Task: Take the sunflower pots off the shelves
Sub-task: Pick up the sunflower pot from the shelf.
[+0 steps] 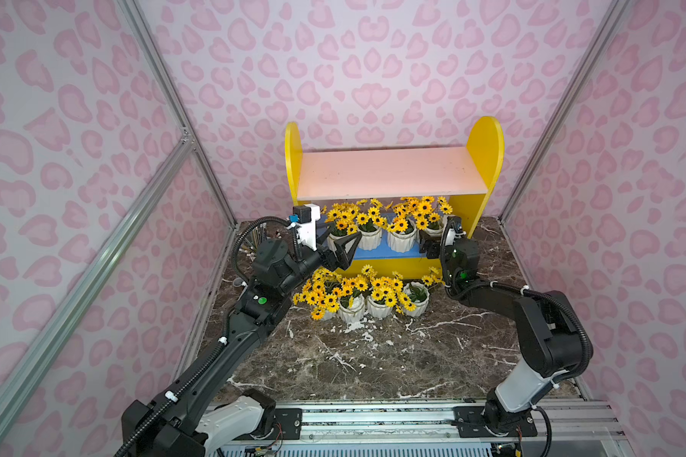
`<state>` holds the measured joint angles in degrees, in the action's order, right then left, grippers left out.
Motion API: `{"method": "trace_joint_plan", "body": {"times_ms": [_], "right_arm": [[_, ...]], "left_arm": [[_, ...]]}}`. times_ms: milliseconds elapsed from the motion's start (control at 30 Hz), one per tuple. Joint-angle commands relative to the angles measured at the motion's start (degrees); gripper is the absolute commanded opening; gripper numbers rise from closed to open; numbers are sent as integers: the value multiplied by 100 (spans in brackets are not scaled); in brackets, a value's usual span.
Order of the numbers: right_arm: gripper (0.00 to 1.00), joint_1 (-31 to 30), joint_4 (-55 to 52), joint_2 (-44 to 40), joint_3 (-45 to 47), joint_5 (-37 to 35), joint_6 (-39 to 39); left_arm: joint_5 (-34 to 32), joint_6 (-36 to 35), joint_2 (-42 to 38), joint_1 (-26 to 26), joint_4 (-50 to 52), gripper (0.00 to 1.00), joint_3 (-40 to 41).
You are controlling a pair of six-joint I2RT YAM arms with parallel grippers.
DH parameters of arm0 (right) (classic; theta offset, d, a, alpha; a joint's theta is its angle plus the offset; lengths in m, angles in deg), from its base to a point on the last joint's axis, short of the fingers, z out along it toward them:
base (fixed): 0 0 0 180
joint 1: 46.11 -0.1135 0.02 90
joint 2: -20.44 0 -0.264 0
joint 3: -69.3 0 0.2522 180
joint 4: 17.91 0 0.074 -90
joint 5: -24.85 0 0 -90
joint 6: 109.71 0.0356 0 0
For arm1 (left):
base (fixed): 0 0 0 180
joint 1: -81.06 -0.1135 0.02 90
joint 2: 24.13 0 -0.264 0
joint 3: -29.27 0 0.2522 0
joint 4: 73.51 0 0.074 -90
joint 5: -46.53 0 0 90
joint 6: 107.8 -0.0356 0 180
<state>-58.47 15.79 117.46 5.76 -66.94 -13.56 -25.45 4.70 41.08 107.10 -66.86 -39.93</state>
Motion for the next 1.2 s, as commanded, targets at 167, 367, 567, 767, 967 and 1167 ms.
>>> {"method": "trace_joint_plan", "body": {"times_ms": [167, 367, 567, 767, 967, 1167], "right_arm": [[86, -16, 328, -352, 280, -33, -25], [98, -25, 58, -505, 319, -159, 26], [99, -30, 91, -511, 318, -53, 84], [99, -37, 148, -225, 38, -15, 85], [99, -69, 189, -38, -130, 59, -9], [99, -73, 595, 77, -100, -3, -84]], "left_arm": [[27, 0, -34, -9, -248, 99, 20], [69, 27, -19, -11, -286, 99, 16], [88, 44, -25, -11, -308, 99, 26], [64, 26, -22, -11, -302, 99, 38], [35, 13, -48, -11, -316, 100, 39], [52, 9, -66, -11, -339, 100, 51]]}}
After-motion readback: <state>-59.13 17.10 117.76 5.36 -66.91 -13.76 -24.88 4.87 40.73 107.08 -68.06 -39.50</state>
